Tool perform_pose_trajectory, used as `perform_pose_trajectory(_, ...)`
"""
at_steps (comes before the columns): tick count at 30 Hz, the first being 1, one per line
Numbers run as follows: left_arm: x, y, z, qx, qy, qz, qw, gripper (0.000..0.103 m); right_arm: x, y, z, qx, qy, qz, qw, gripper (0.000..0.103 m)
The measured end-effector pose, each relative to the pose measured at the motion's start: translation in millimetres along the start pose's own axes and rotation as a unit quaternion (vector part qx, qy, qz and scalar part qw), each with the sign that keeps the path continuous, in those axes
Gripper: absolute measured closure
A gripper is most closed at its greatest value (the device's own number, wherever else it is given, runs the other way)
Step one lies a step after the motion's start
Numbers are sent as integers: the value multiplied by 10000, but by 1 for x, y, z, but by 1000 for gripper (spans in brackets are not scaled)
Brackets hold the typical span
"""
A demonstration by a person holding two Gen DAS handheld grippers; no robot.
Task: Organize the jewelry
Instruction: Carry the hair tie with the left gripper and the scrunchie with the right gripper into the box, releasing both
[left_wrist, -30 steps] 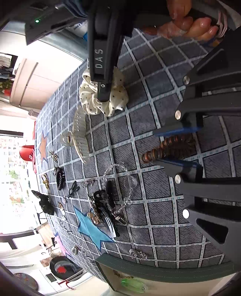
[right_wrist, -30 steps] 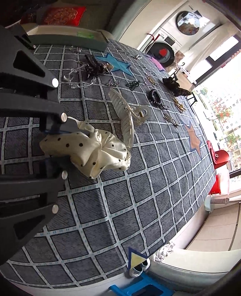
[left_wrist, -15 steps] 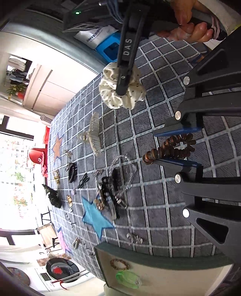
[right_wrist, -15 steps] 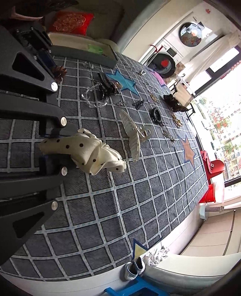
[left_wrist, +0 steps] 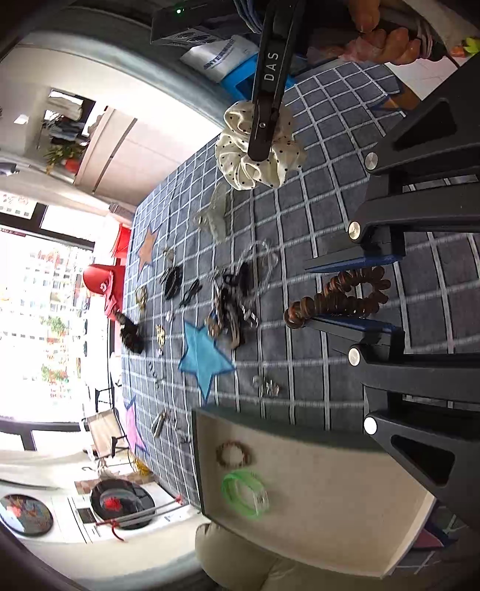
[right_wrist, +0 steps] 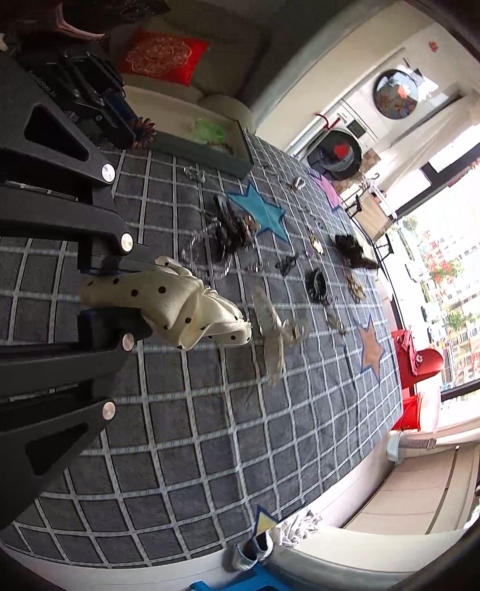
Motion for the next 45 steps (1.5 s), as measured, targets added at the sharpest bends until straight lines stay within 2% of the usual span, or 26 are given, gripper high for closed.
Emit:
perform_pose_trajectory(8, 3, 20, -59, 315, 359, 231, 9986, 78, 7, -15, -73, 281, 548, -94, 9981, 90)
perform_pose_trajectory(17, 5, 27, -133, 787, 766, 330, 9934, 78, 12, -52, -157, 602, 1173, -317, 9908, 90)
perform_pose_trajectory(22, 3, 19, -169, 1022, 965, 234, 9898, 78, 12, -76, -198, 762, 1468, -479, 9851, 90)
perform_pose_trajectory(30, 3, -9, -225, 1321, 1370, -193, 9815, 78, 13, -124, -249, 991, 1840, -796, 9747, 90)
perform_pose_trajectory(38, 5, -43, -252, 1572, 1471, -571, 9749, 78, -2, -182, -268, 950, 1973, -1322, 9667, 90)
perform_pose_trajectory(45, 11, -59, -261, 1808, 1432, -634, 9710, 78, 8, -212, -267, 772, 1910, -1340, 9693, 90)
Point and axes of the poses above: each gripper's, at about its wrist camera, not at the fingertips, and y roughly against the way its jaws point, z to its right, x to its top, the point moved 5 cm from there along -y, roughly the way its jaws point
